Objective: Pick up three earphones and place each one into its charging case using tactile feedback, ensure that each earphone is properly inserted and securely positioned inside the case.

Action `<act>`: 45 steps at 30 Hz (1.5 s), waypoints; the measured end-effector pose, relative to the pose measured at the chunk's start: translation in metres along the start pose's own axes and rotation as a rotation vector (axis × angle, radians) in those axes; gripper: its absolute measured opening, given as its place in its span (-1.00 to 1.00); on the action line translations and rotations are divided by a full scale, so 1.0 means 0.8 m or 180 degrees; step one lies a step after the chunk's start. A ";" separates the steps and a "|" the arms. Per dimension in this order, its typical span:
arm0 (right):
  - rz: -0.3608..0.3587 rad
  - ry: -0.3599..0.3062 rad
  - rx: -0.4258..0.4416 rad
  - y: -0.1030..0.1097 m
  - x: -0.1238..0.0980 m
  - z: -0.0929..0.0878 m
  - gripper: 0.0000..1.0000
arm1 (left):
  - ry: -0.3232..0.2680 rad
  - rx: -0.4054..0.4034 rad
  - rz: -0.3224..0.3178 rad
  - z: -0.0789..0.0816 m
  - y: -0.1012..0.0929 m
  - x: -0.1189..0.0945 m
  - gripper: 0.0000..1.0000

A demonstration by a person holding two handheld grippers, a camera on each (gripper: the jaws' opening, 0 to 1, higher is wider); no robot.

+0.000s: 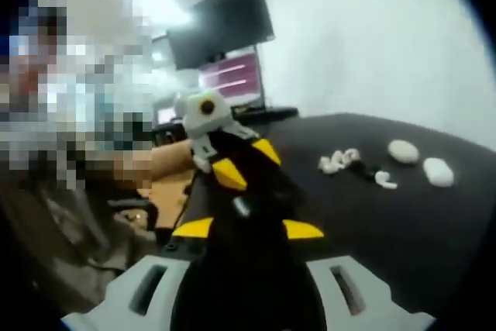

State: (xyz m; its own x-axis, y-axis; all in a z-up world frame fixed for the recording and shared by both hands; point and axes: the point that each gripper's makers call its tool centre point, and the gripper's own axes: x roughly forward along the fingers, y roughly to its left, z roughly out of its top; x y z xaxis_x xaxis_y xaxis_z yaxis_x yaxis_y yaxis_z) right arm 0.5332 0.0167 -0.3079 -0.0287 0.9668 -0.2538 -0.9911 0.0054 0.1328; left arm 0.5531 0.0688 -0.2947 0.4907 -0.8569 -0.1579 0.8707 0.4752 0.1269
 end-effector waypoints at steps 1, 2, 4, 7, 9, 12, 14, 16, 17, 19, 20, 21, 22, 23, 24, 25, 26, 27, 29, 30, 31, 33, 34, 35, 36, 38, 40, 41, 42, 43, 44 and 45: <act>0.0061 0.0028 0.0040 0.002 -0.001 0.000 -0.28 | -0.0003 -0.0007 -0.0021 0.000 -0.002 0.001 -0.47; 0.0075 0.0043 0.0061 0.001 -0.002 0.002 -0.26 | 0.0003 -0.0010 -0.0049 0.000 -0.003 0.001 -0.46; 0.0082 0.0052 0.0057 -0.001 -0.002 0.006 -0.25 | 0.0019 -0.0018 -0.0092 -0.001 -0.006 0.002 -0.45; 0.0057 0.0172 -0.0117 -0.011 0.003 0.006 -0.25 | 0.0028 -0.0022 -0.0128 -0.002 -0.008 0.003 -0.45; 0.0076 0.0259 -0.0073 -0.015 0.009 0.002 -0.25 | 0.0006 -0.0017 -0.0133 -0.001 -0.009 0.002 -0.45; 0.0126 0.0358 -0.0011 -0.020 0.019 -0.006 -0.24 | -0.0062 -0.0018 -0.0145 0.004 -0.010 0.000 -0.45; 0.0171 0.0315 0.0029 -0.019 0.022 -0.001 -0.23 | -0.0078 -0.0025 -0.0155 0.005 -0.010 0.000 -0.45; 0.0224 0.0303 0.0138 -0.020 0.027 0.000 -0.22 | -0.0077 -0.0015 -0.0177 0.005 -0.012 0.001 -0.44; 0.0239 0.0298 0.0143 -0.020 0.029 0.001 -0.21 | -0.0072 -0.0011 -0.0183 0.004 -0.012 0.001 -0.44; 0.0277 0.0287 0.0224 -0.020 0.031 0.003 -0.21 | -0.0085 -0.0004 -0.0190 0.005 -0.013 0.000 -0.44; 0.0285 0.0285 0.0245 -0.020 0.033 0.004 -0.21 | -0.0094 -0.0004 -0.0190 0.006 -0.013 0.000 -0.44; 0.0303 0.0286 0.0280 -0.019 0.035 0.005 -0.21 | -0.0111 -0.0011 -0.0195 0.007 -0.013 -0.001 -0.44; 0.0332 0.0282 0.0314 -0.017 0.037 0.006 -0.21 | -0.0122 -0.0021 -0.0200 0.008 -0.013 -0.001 -0.44; 0.0337 0.0285 0.0332 -0.016 0.040 0.006 -0.22 | -0.0129 -0.0029 -0.0199 0.008 -0.013 -0.001 -0.44; 0.0303 0.0312 0.0266 -0.018 0.041 0.005 -0.24 | -0.0137 -0.0036 -0.0196 0.009 -0.013 -0.001 -0.44; 0.0238 0.0326 0.0251 -0.019 0.042 0.005 -0.28 | -0.0143 -0.0038 -0.0193 0.009 -0.012 -0.002 -0.44; 0.0207 0.0313 0.0203 -0.020 0.043 0.005 -0.28 | -0.0147 -0.0037 -0.0190 0.009 -0.012 -0.002 -0.44; 0.0211 0.0331 0.0189 -0.017 0.043 0.004 -0.28 | -0.0145 -0.0037 -0.0185 0.009 -0.012 -0.002 -0.44; 0.0176 0.0302 -0.0164 -0.017 0.041 0.005 -0.28 | -0.0129 -0.0037 -0.0177 0.008 -0.012 -0.001 -0.45; 0.0162 0.0266 -0.0269 -0.016 0.040 0.006 -0.28 | -0.0123 -0.0039 -0.0176 0.008 -0.012 -0.001 -0.45; 0.0132 0.0222 -0.0381 -0.016 0.040 0.007 -0.28 | -0.0114 -0.0045 -0.0167 0.007 -0.011 -0.001 -0.45; -0.0015 0.0100 -0.0690 -0.020 0.039 0.010 -0.28 | -0.0088 -0.0050 -0.0150 0.004 -0.009 0.000 -0.45; -0.0075 0.0066 -0.0855 -0.020 0.039 0.011 -0.28 | -0.0075 -0.0064 -0.0139 0.003 -0.008 0.000 -0.45; -0.0133 0.0040 -0.1028 -0.020 0.038 0.012 -0.28 | -0.0039 -0.0124 -0.0119 0.000 -0.005 0.001 -0.46; -0.0156 0.0029 -0.1154 -0.019 0.038 0.012 -0.28 | -0.0008 -0.0178 -0.0117 -0.002 -0.004 0.002 -0.47; -0.0199 -0.0009 -0.1455 -0.014 0.038 0.013 -0.28 | 0.0044 -0.0351 -0.0141 -0.005 -0.003 0.004 -0.47; -0.0287 -0.0063 -0.1699 -0.014 0.037 0.014 -0.28 | 0.0082 -0.0484 -0.0162 -0.007 0.000 0.006 -0.44; -0.0300 -0.0070 -0.1722 -0.013 0.037 0.013 -0.28 | 0.0090 -0.0515 -0.0163 -0.008 0.000 0.007 -0.43; -0.0324 -0.0072 -0.1747 -0.013 0.037 0.013 -0.28 | 0.0102 -0.0523 -0.0162 -0.008 0.000 0.008 -0.42; -0.0338 -0.0078 -0.1778 -0.013 0.037 0.013 -0.28 | 0.0116 -0.0523 -0.0155 -0.010 0.000 0.008 -0.43; -0.0350 -0.0080 -0.1804 -0.013 0.037 0.013 -0.28 | 0.0125 -0.0512 -0.0148 -0.011 -0.001 0.008 -0.43; -0.0370 -0.0084 -0.1845 -0.013 0.037 0.013 -0.28 | 0.0137 -0.0512 -0.0146 -0.011 -0.001 0.008 -0.43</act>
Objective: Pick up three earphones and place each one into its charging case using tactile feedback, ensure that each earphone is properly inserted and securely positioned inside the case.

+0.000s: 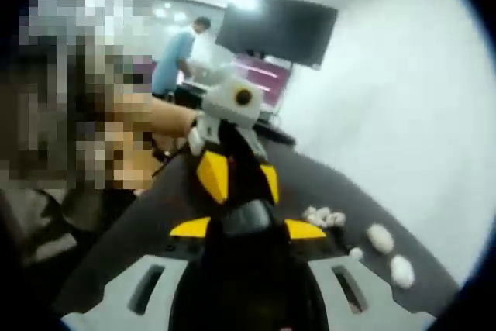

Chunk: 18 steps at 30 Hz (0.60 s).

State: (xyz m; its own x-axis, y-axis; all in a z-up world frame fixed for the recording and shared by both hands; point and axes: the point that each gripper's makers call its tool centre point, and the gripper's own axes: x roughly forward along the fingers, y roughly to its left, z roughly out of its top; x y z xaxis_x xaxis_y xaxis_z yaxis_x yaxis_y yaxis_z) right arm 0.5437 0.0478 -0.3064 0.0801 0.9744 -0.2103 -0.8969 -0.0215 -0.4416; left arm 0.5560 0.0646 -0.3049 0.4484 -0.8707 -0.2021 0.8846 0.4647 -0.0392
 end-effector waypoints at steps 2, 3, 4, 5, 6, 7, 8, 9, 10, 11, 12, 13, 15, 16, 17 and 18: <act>-0.0043 -0.0001 -0.0079 0.000 0.000 0.001 -0.28 | 0.0011 -0.0045 -0.0004 0.000 0.001 0.001 -0.43; -0.0066 -0.0007 -0.0131 -0.001 0.000 0.001 -0.28 | 0.0010 -0.0077 -0.0005 0.000 0.003 0.001 -0.43; -0.0090 -0.0016 -0.0201 -0.001 -0.001 0.002 -0.28 | 0.0013 -0.0126 -0.0015 0.001 0.003 0.002 -0.44; -0.0119 -0.0020 -0.0259 -0.001 0.000 0.003 -0.28 | 0.0021 -0.0169 -0.0028 0.001 0.003 0.003 -0.45; -0.0137 -0.0025 -0.0312 -0.001 0.000 0.004 -0.28 | 0.0030 -0.0213 -0.0036 0.001 0.004 0.003 -0.46; -0.0158 -0.0027 -0.0373 -0.001 0.000 0.005 -0.29 | 0.0026 -0.0255 -0.0046 0.002 0.004 0.003 -0.48; -0.0173 -0.0029 -0.0415 -0.001 0.000 0.005 -0.29 | 0.0025 -0.0300 -0.0054 0.002 0.005 0.004 -0.50; -0.0189 -0.0031 -0.0458 0.000 0.001 0.006 -0.29 | 0.0040 -0.0346 -0.0067 0.002 0.004 0.004 -0.51; -0.0210 -0.0035 -0.0504 0.000 0.001 0.007 -0.29 | 0.0046 -0.0387 -0.0080 0.002 0.004 0.005 -0.54; -0.0229 -0.0036 -0.0542 -0.001 0.001 0.007 -0.29 | 0.0058 -0.0425 -0.0099 0.002 0.003 0.006 -0.55; -0.0245 -0.0039 -0.0604 -0.001 0.001 0.008 -0.29 | 0.0088 -0.0475 -0.0123 0.001 0.002 0.007 -0.56; -0.0272 -0.0041 -0.0672 -0.002 0.001 0.008 -0.29 | 0.0104 -0.0506 -0.0142 0.001 0.002 0.007 -0.57; -0.0285 -0.0043 -0.0731 -0.001 0.001 0.010 -0.29 | 0.0178 -0.0597 -0.0218 -0.001 -0.003 0.010 -0.57; -0.0291 -0.0046 -0.0747 -0.001 0.000 0.010 -0.29 | 0.0239 -0.0629 -0.0274 -0.003 -0.007 0.012 -0.57; -0.0288 -0.0053 -0.0756 -0.001 0.000 0.010 -0.29 | 0.0310 -0.0630 -0.0345 -0.005 -0.010 0.013 -0.57; -0.0284 -0.0058 -0.0752 -0.002 0.000 0.010 -0.29 | 0.0366 -0.0636 -0.0385 -0.006 -0.011 0.015 -0.56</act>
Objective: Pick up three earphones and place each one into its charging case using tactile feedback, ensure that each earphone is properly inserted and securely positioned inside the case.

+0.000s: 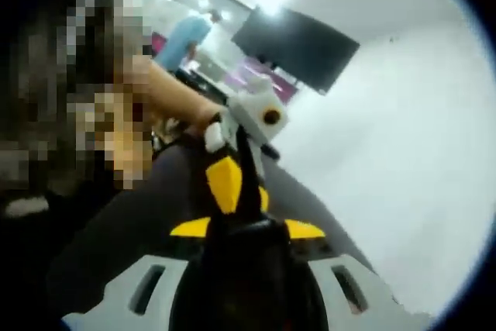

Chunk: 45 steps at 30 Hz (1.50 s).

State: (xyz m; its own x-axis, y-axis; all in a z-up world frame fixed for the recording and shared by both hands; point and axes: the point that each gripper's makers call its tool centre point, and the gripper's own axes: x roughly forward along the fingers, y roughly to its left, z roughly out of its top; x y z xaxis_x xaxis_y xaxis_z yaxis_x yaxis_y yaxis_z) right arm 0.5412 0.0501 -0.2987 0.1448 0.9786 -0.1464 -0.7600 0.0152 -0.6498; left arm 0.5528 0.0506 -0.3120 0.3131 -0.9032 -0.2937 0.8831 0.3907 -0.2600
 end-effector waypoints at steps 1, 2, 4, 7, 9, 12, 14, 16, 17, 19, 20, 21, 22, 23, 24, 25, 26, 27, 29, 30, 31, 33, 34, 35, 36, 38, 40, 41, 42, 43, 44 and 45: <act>0.0005 -0.0006 -0.0005 0.000 0.000 0.000 -0.29 | 0.0051 -0.0027 -0.0048 -0.001 0.000 0.002 -0.54; 0.0007 -0.0009 -0.0005 0.000 0.000 0.000 -0.29 | 0.0086 -0.0065 -0.0093 -0.002 0.001 0.003 -0.52; 0.0010 -0.0018 -0.0013 0.000 0.000 0.000 -0.29 | 0.0135 -0.0103 -0.0202 -0.002 0.001 0.003 -0.51; 0.0021 -0.0032 -0.0035 -0.001 0.001 0.000 -0.29 | 0.0171 -0.0174 -0.0329 0.001 -0.001 0.003 -0.57; 0.0029 -0.0042 -0.0048 -0.001 0.001 0.000 -0.29 | 0.0144 -0.0192 -0.0418 0.004 -0.003 0.002 -0.62; 0.0030 -0.0049 -0.0076 -0.002 0.001 0.000 -0.29 | 0.0170 -0.0258 -0.0465 0.004 -0.004 0.003 -0.62; 0.0028 -0.0052 -0.0101 -0.002 0.001 0.000 -0.29 | 0.0166 -0.0255 -0.0469 0.004 -0.006 0.003 -0.62; 0.0026 -0.0057 -0.0123 -0.002 0.002 0.001 -0.29 | 0.0151 -0.0260 -0.0464 0.004 -0.008 0.001 -0.64; 0.0023 -0.0058 -0.0123 -0.003 0.002 0.001 -0.29 | 0.0128 -0.0243 -0.0462 0.004 -0.009 0.000 -0.65; 0.0012 -0.0057 -0.0100 -0.004 0.002 0.001 -0.29 | 0.0072 -0.0207 -0.0455 0.006 -0.010 -0.003 -0.67; 0.0008 -0.0057 -0.0076 -0.004 0.002 0.000 -0.29 | 0.0030 -0.0160 -0.0445 0.007 -0.010 -0.004 -0.68; 0.0005 -0.0055 -0.0044 -0.005 0.002 0.000 -0.29 | -0.0020 -0.0119 -0.0425 0.009 -0.011 -0.005 -0.68; 0.0009 -0.0055 -0.0020 -0.005 0.002 -0.001 -0.29 | -0.0057 -0.0089 -0.0407 0.010 -0.012 -0.005 -0.68; 0.0012 -0.0054 0.0013 -0.006 0.002 -0.001 -0.29 | -0.0072 -0.0071 -0.0399 0.010 -0.013 -0.006 -0.68; 0.0016 -0.0053 0.0039 -0.006 0.002 -0.001 -0.29 | -0.0105 -0.0045 -0.0385 0.012 -0.012 -0.007 -0.68; 0.0020 -0.0052 0.0052 -0.005 0.003 -0.001 -0.29 | -0.0131 -0.0038 -0.0374 0.013 -0.010 -0.007 -0.69; 0.0023 -0.0051 0.0059 -0.005 0.003 -0.001 -0.29 | -0.0152 -0.0040 -0.0370 0.015 -0.008 -0.008 -0.69; 0.0023 -0.0050 0.0061 -0.005 0.003 -0.001 -0.29 | -0.0162 -0.0045 -0.0370 0.016 -0.007 -0.008 -0.69; 0.0023 -0.0046 0.0068 -0.005 0.003 -0.001 -0.29 | -0.0163 -0.0080 -0.0367 0.016 -0.006 -0.006 -0.68; 0.0021 -0.0045 0.0032 -0.004 0.003 0.000 -0.29 | -0.0153 -0.0100 -0.0359 0.016 -0.004 -0.004 -0.66; 0.0013 -0.0044 -0.0063 -0.003 0.003 0.002 -0.29 | -0.0126 -0.0105 -0.0350 0.015 -0.003 -0.001 -0.64; -0.0006 -0.0044 -0.0152 -0.001 0.004 0.004 -0.30 | 0.0039 -0.0132 -0.0384 0.005 -0.007 0.003 -0.57; -0.0014 -0.0042 -0.0168 -0.001 0.004 0.005 -0.30 | 0.0097 -0.0138 -0.0398 0.002 -0.007 0.006 -0.57; -0.0023 -0.0041 -0.0181 -0.002 0.004 0.005 -0.30 | 0.0117 -0.0143 -0.0415 0.002 -0.009 0.007 -0.58; -0.0026 -0.0042 -0.0184 -0.002 0.003 0.005 -0.29 | 0.0111 -0.0143 -0.0408 0.003 -0.007 0.006 -0.59; -0.0033 -0.0041 -0.0137 -0.003 0.002 0.004 -0.29 | 0.0101 -0.0193 -0.0428 0.005 -0.006 0.002 -0.65; -0.0063 -0.0006 -0.0114 0.000 0.003 0.006 -0.34 | 0.0074 -0.0196 -0.0409 0.007 -0.004 -0.001 -0.73; -0.0072 -0.0002 -0.0127 0.000 0.003 0.006 -0.34 | 0.0031 -0.0188 -0.0405 0.010 -0.004 -0.001 -0.73; -0.0065 0.0000 -0.0095 0.000 0.003 0.006 -0.34 | 0.0056 -0.0168 -0.0398 0.008 -0.002 0.000 -0.73; -0.0066 -0.0001 -0.0077 0.000 0.003 0.006 -0.34 | 0.0050 -0.0161 -0.0394 0.009 -0.002 0.000 -0.74; -0.0066 -0.0001 -0.0058 0.001 0.003 0.007 -0.34 | 0.0046 -0.0141 -0.0389 0.009 -0.001 0.001 -0.74; -0.0064 -0.0001 -0.0045 0.001 0.003 0.007 -0.34 | 0.0038 -0.0105 -0.0382 0.009 0.000 0.001 -0.74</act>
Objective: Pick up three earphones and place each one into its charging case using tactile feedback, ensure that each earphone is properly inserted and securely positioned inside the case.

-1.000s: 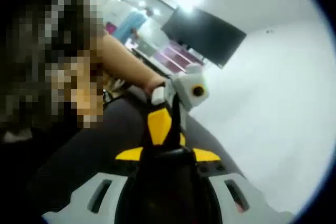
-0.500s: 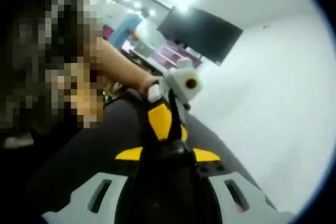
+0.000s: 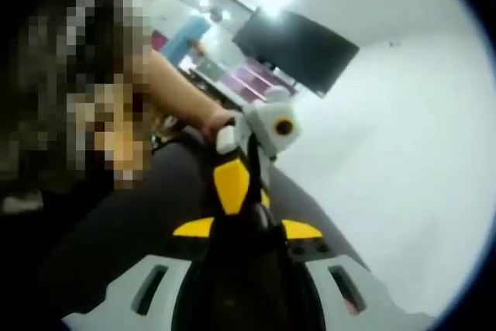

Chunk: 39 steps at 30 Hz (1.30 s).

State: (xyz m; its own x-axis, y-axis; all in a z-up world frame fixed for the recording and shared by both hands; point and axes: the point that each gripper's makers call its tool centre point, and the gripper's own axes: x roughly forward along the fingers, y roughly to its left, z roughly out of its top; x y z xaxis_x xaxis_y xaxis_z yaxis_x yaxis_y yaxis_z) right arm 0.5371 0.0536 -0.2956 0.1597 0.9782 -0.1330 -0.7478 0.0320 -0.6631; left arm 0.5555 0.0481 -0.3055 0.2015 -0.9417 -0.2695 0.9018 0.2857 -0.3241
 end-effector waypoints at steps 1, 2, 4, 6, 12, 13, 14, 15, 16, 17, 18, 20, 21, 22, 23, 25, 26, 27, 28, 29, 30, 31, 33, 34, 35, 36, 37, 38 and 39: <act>0.0006 -0.0002 0.0023 0.001 0.000 0.001 -0.34 | -0.0009 0.0041 0.0008 0.000 0.000 0.000 -0.74; 0.0013 -0.0003 0.0058 0.001 0.000 0.001 -0.34 | -0.0030 0.0113 0.0031 0.001 0.001 0.000 -0.74; 0.0031 -0.0009 0.0133 0.003 0.000 0.002 -0.34 | -0.0048 0.0175 0.0045 0.000 -0.002 0.001 -0.74; 0.0048 -0.0001 0.0216 0.005 0.000 0.002 -0.34 | -0.0071 0.0254 0.0061 0.000 -0.002 0.001 -0.74; 0.0125 0.0048 0.0619 0.011 -0.001 -0.002 -0.38 | -0.0125 0.0565 0.0112 -0.001 -0.004 0.001 -0.74; 0.0138 0.0045 0.0699 0.011 -0.002 -0.002 -0.38 | -0.0131 0.0579 0.0116 -0.001 -0.004 0.000 -0.74; 0.0163 0.0050 0.0806 0.007 -0.003 -0.008 -0.38 | -0.0134 0.0592 0.0119 -0.001 -0.004 0.000 -0.74; 0.0198 0.0057 0.0967 0.005 -0.004 -0.012 -0.38 | -0.0136 0.0604 0.0122 -0.001 -0.004 0.000 -0.74; 0.0223 0.0074 0.1094 0.005 -0.005 -0.015 -0.38 | -0.0137 0.0616 0.0121 -0.001 -0.004 0.000 -0.74; 0.0254 0.0094 0.1217 0.005 -0.005 -0.018 -0.38 | -0.0138 0.0627 0.0122 -0.001 -0.005 0.000 -0.74; 0.0282 0.0100 0.1301 0.004 -0.006 -0.019 -0.38 | -0.0139 0.0636 0.0121 -0.002 -0.005 -0.001 -0.74; 0.0320 0.0099 0.1396 0.002 -0.006 -0.021 -0.38 | -0.0140 0.0647 0.0123 -0.002 -0.004 -0.001 -0.74; 0.0361 0.0075 0.1479 0.003 -0.007 -0.021 -0.38 | -0.0142 0.0661 0.0123 -0.002 -0.005 -0.002 -0.74; 0.0405 0.0051 0.1585 0.003 -0.008 -0.020 -0.39 | -0.0142 0.0678 0.0123 -0.003 -0.005 -0.002 -0.74; 0.0454 -0.0002 0.1683 0.003 -0.009 -0.017 -0.41 | -0.0143 0.0686 0.0126 -0.003 -0.005 -0.003 -0.74; 0.0561 -0.0092 0.1925 0.001 -0.013 -0.013 -0.46 | -0.0145 0.0730 0.0134 -0.003 -0.005 -0.003 -0.74; 0.0586 -0.0116 0.2022 -0.003 -0.016 -0.017 -0.49 | -0.0148 0.0742 0.0139 -0.003 -0.005 -0.004 -0.74; 0.0593 -0.0122 0.2124 -0.006 -0.017 -0.019 -0.52 | -0.0149 0.0750 0.0142 -0.003 -0.005 -0.003 -0.74; 0.0607 -0.0123 0.2183 -0.010 -0.018 -0.022 -0.54 | -0.0150 0.0767 0.0141 -0.003 -0.005 -0.003 -0.74; 0.0622 -0.0095 0.2216 -0.011 -0.018 -0.026 -0.54 | -0.0151 0.0783 0.0147 -0.003 -0.006 -0.003 -0.74; 0.0656 -0.0069 0.2242 -0.010 -0.017 -0.028 -0.54 | -0.0155 0.0798 0.0159 -0.003 -0.007 -0.003 -0.74; 0.0732 -0.0033 0.2240 -0.006 -0.016 -0.029 -0.54 | -0.0158 0.0826 0.0162 -0.003 -0.008 -0.002 -0.74; 0.0809 0.0037 0.2231 -0.002 -0.013 -0.033 -0.54 | -0.0164 0.0841 0.0166 -0.002 -0.008 -0.002 -0.74; 0.0814 0.0068 0.2229 0.000 -0.010 -0.034 -0.54 | -0.0166 0.0845 0.0170 -0.002 -0.008 -0.002 -0.74; 0.0814 0.0102 0.2229 0.000 -0.009 -0.036 -0.54 | -0.0167 0.0853 0.0171 -0.001 -0.007 -0.001 -0.74; 0.0815 0.0111 0.2228 0.000 -0.007 -0.036 -0.54 | -0.0169 0.0860 0.0175 -0.001 -0.007 -0.001 -0.74; 0.0813 0.0104 0.2237 0.000 -0.006 -0.035 -0.56 | -0.0173 0.0867 0.0181 -0.001 -0.008 0.000 -0.74; 0.0813 0.0084 0.2239 0.000 -0.006 -0.033 -0.62 | -0.0176 0.0871 0.0186 -0.001 -0.008 0.000 -0.74; 0.0811 0.0079 0.2201 -0.002 -0.006 -0.032 -0.62 | -0.0174 0.0878 0.0200 -0.001 -0.006 0.000 -0.74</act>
State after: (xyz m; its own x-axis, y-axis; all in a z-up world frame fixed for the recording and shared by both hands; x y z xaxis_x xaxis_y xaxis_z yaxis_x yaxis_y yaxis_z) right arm 0.5540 0.0438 -0.3132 -0.0647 0.9679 -0.2430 -0.9978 -0.0653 0.0054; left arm 0.5506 0.0468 -0.3043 0.2738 -0.9340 -0.2294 0.9553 0.2917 -0.0474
